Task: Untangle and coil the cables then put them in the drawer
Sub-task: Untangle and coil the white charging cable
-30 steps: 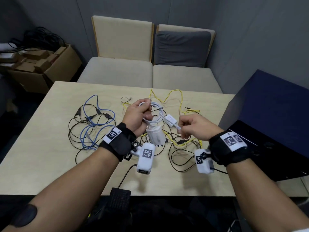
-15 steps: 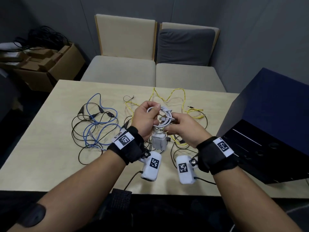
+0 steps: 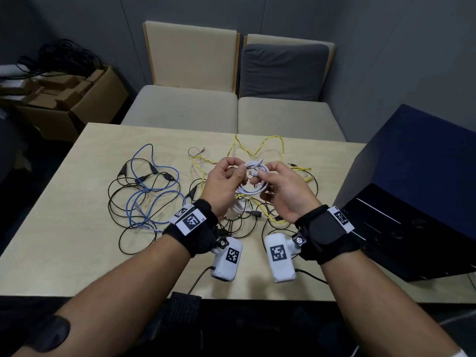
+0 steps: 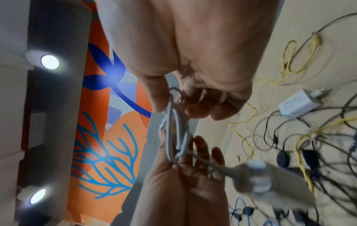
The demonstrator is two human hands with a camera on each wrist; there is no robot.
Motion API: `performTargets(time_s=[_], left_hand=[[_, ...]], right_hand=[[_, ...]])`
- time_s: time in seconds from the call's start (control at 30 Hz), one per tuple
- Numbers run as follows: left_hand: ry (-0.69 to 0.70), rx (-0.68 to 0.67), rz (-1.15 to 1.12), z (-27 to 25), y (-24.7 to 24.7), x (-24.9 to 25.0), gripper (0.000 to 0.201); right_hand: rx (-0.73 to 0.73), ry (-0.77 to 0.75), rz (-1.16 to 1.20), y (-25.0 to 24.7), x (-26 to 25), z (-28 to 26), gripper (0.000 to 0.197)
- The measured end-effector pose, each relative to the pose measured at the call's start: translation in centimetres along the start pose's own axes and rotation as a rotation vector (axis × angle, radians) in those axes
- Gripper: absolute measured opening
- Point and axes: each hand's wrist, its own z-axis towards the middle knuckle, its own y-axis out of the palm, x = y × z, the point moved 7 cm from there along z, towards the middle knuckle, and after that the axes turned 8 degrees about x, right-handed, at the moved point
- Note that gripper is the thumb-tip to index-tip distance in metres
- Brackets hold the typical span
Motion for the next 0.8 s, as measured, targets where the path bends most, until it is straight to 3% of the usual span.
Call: performTargets(time_s=[0.1, 0.27, 0.4, 0.57, 0.8], left_hand=[[0.033, -0.044, 0.071, 0.0, 0.0, 0.1, 0.003], [0.078, -0.014, 0.066, -0.7, 0.4, 0.3, 0.016], [0.171, -0.024, 0.171, -0.8, 0.9, 0.8, 0.013], [0.237, -0.006, 0.375, -0.6, 1.1, 1.5, 0.016], [0.306, -0.019, 0.501, -0.2, 1.4, 1.9, 0.019]], right_hand=[[-0.016, 0.051, 0.152, 0.3, 0.3, 0.0, 0.006], [0.011, 0.093, 0.37, 1.0, 0.7, 0.2, 0.01], [0.067, 0.021, 0.24, 0.7, 0.3, 0.6, 0.015], [0.102, -0.161, -0.204, 0.2, -0.5, 0.6, 0.014], [-0.022, -0.184, -0.239, 0.6, -0.8, 0.3, 0.012]])
